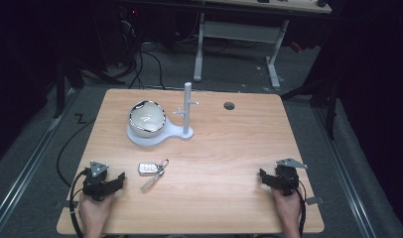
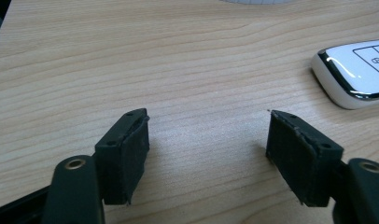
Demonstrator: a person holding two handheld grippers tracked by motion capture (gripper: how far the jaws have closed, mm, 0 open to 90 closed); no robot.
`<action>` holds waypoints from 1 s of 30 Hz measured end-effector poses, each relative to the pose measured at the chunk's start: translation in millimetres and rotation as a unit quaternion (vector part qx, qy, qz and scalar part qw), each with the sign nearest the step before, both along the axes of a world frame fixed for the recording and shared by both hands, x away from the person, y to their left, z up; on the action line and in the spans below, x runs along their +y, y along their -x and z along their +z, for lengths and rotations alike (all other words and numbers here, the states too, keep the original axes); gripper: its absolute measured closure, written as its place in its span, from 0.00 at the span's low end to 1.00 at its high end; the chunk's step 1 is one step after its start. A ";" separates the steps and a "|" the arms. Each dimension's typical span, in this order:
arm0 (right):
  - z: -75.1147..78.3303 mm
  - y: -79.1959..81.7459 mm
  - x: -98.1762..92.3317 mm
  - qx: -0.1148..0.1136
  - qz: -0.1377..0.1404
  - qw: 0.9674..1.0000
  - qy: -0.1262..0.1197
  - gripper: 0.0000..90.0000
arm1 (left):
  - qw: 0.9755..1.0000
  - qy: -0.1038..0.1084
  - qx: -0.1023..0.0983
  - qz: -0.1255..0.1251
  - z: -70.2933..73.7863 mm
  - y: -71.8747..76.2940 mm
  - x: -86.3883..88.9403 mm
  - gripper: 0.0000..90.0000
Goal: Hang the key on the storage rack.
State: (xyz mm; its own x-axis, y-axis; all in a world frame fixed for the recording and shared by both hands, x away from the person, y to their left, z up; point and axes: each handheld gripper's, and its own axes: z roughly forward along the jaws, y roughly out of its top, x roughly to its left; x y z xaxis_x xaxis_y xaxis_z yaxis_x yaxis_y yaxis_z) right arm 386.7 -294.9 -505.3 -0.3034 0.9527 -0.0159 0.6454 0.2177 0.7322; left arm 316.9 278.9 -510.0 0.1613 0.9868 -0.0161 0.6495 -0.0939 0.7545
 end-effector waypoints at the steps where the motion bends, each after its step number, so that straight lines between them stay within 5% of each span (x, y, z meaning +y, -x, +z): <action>1: 0.0 0.0 0.0 0.000 0.000 1.000 0.000 0.27 | 1.000 0.001 0.001 -0.002 0.0 -0.2 0.1 0.31; 13: 0.0 -0.1 0.0 0.000 0.000 1.000 0.000 0.27 | 1.000 0.006 0.022 -0.008 4.8 -3.5 0.4 0.31; 30: 0.0 0.0 0.0 0.000 0.000 1.000 0.000 0.27 | 0.999 0.022 0.007 -0.047 14.7 8.5 -14.9 0.30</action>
